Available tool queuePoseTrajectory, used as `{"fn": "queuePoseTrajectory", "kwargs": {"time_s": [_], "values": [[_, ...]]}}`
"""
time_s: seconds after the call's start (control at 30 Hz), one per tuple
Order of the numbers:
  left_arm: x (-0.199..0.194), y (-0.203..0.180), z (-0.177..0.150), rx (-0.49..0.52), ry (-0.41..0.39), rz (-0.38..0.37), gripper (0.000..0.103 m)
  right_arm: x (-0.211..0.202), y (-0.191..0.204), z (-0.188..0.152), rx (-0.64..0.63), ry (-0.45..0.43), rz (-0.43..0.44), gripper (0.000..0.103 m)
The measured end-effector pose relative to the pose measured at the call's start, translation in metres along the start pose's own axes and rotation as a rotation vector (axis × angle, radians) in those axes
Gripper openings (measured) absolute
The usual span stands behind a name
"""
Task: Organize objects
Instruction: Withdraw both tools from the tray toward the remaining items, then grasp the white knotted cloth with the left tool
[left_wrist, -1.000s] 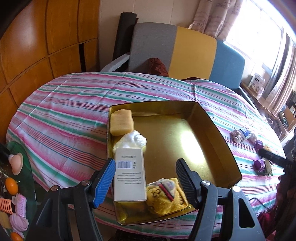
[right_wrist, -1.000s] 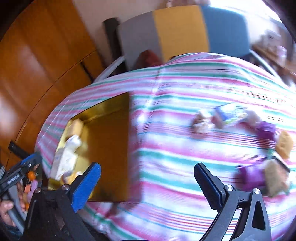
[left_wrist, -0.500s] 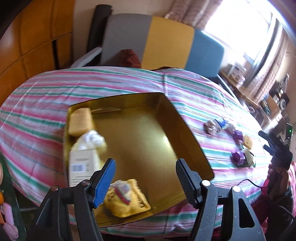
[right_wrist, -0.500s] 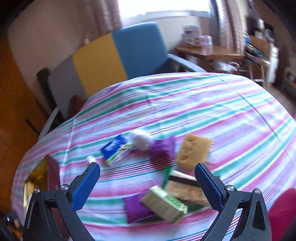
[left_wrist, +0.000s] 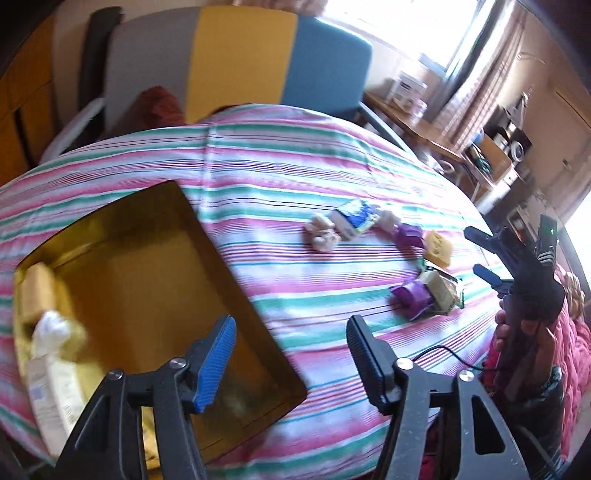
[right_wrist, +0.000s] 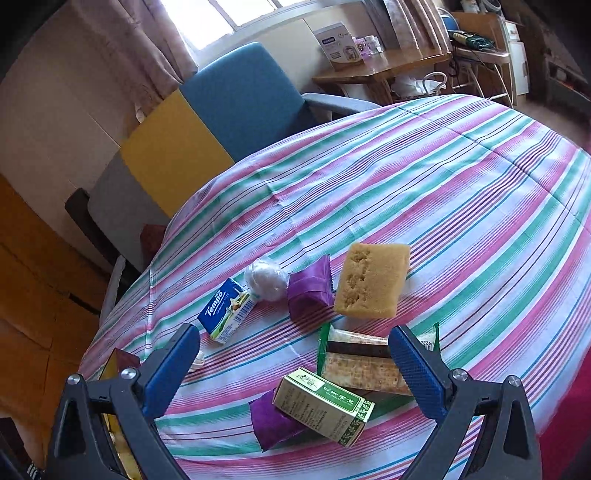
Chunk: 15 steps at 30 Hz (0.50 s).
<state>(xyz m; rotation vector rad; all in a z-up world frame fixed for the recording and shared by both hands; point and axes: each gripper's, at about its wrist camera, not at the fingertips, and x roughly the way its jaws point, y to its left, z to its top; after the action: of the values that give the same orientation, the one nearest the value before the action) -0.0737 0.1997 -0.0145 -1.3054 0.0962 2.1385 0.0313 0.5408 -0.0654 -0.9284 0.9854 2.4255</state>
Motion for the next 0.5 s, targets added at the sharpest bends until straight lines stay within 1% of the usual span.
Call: {"fn": "queuePoseTrajectory", "kwargs": {"time_s": [0.1,0.3,0.5], "values": [[0.019,-0.017,0.013,0.029,0.025,-0.019,0.059,0.000,0.000,0.000,0.003,0.003,0.010,0.103],[0.073,-0.038,0.047,0.018,0.088,-0.043,0.059,0.001,0.002,0.000,0.000,0.013,0.036,0.103],[0.132,-0.047,0.074,0.004,0.150,0.013,0.058,0.006,0.003,0.000,-0.002,0.034,0.059,0.103]]}}
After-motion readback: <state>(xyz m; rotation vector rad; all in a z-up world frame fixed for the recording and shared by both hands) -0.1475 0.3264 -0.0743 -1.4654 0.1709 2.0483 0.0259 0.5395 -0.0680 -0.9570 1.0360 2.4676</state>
